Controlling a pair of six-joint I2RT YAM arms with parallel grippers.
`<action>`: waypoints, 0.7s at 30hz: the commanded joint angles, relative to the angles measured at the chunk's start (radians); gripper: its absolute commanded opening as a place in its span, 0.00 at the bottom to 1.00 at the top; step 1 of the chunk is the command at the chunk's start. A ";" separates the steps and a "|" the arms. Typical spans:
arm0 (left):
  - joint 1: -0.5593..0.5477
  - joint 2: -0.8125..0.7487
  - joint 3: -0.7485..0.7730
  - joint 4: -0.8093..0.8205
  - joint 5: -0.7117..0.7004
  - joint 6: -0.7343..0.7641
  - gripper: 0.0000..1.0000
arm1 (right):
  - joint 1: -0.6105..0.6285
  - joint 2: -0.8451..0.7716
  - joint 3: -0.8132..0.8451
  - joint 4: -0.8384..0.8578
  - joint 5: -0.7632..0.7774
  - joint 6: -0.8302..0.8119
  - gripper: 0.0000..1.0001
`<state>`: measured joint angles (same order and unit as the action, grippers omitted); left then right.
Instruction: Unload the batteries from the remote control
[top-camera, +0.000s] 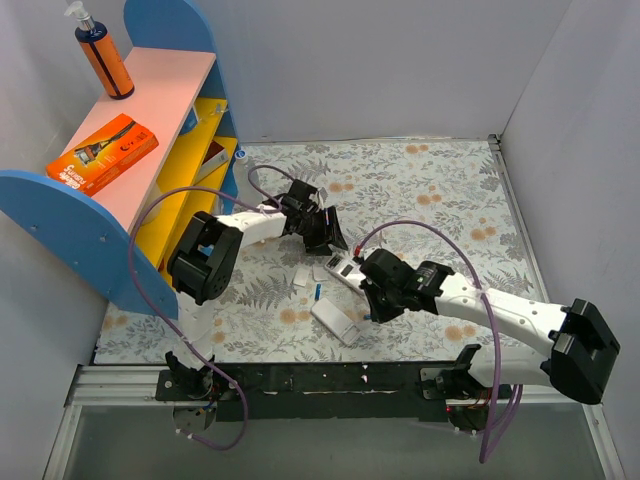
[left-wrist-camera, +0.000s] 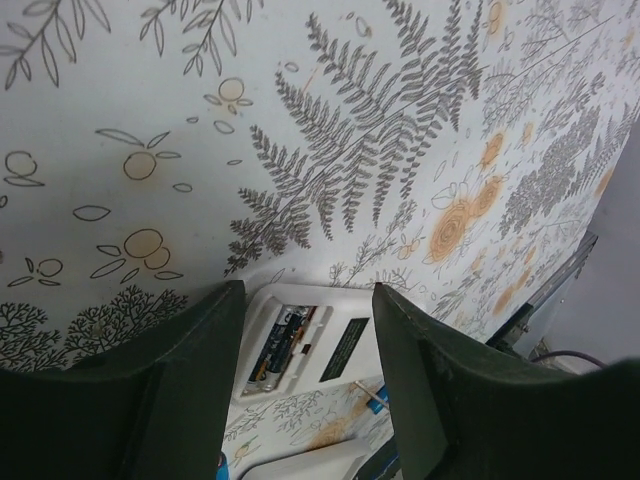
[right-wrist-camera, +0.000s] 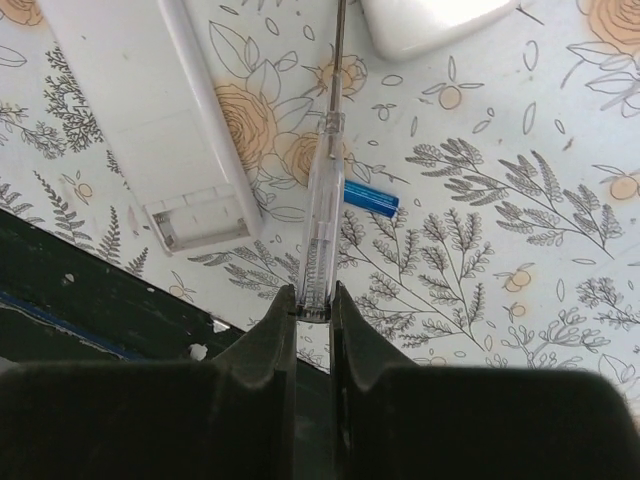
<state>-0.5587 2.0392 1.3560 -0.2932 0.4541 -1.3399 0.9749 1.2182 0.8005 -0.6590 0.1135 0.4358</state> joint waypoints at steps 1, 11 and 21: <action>-0.004 -0.056 -0.066 0.038 0.038 -0.001 0.53 | -0.016 -0.062 -0.020 -0.070 0.060 0.011 0.01; -0.001 -0.109 -0.124 0.071 0.066 -0.021 0.53 | -0.048 -0.086 0.077 -0.119 0.009 -0.084 0.01; 0.059 -0.171 -0.112 -0.014 0.021 -0.022 0.52 | -0.065 -0.007 0.310 -0.198 -0.021 -0.387 0.01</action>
<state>-0.5396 1.9652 1.2423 -0.2623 0.4976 -1.3689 0.9260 1.1572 0.9981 -0.8207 0.1089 0.2214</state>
